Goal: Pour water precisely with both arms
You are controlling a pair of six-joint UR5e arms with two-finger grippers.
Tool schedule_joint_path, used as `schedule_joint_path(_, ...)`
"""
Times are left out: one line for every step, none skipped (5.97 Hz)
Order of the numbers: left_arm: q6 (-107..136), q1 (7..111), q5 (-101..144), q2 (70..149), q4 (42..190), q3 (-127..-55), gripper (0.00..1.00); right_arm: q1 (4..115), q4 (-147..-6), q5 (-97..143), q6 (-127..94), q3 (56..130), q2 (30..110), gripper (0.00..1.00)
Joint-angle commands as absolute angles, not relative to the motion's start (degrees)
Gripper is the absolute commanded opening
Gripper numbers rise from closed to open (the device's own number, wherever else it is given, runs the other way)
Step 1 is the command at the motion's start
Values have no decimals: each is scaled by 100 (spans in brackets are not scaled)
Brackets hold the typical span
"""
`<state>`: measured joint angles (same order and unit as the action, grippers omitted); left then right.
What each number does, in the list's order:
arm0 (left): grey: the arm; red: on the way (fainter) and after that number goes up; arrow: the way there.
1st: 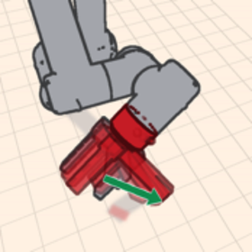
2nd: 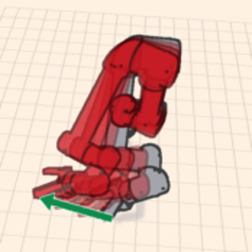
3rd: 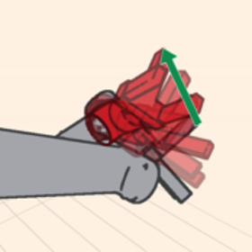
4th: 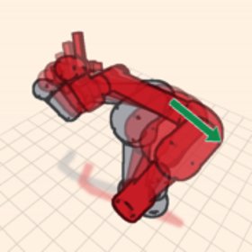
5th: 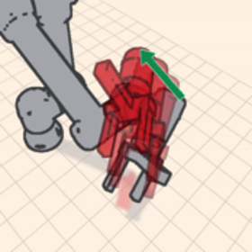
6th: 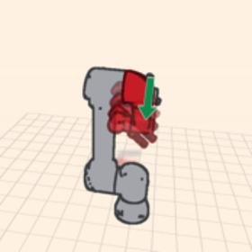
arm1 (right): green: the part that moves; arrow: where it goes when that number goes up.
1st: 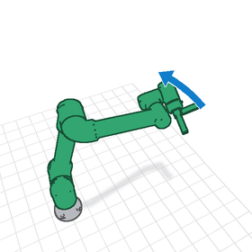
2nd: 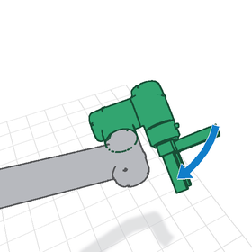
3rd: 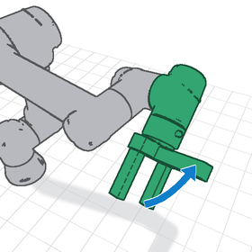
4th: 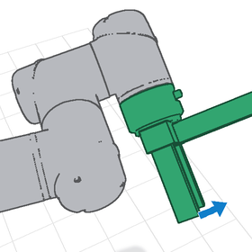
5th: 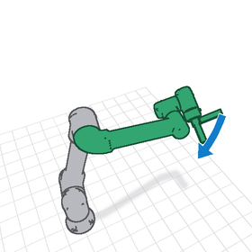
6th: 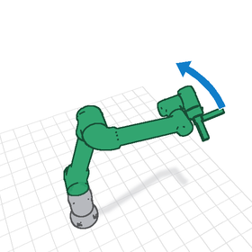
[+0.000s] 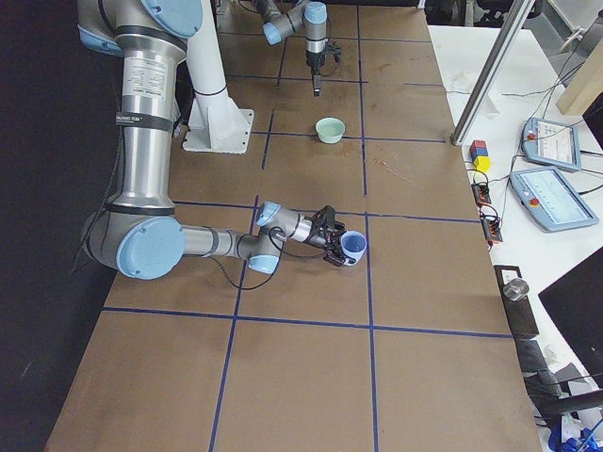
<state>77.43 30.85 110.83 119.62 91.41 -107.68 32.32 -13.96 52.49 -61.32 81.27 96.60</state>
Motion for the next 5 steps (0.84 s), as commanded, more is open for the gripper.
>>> schedule_joint_path(7743, 3085, 11083, 11962, 9141, -10767, 100, 3234, -1389, 5238, -6100, 8095, 9642, 97)
schedule_joint_path(7743, 3085, 11083, 11962, 9141, -10767, 100, 3243, -1389, 5177, -6117, 8095, 9581, 42)
schedule_joint_path(7743, 3085, 11083, 11962, 9141, -10767, 100, 3243, -1389, 5116, -6065, 8112, 9580, 13)
schedule_joint_path(7734, 3085, 11083, 11962, 9141, -10767, 100, 3252, -1389, 5150, -5977, 8243, 9597, 13)
schedule_joint_path(7734, 3085, 11083, 11962, 9141, -10775, 100, 3243, -1406, 5168, -5620, 8618, 9606, 5)
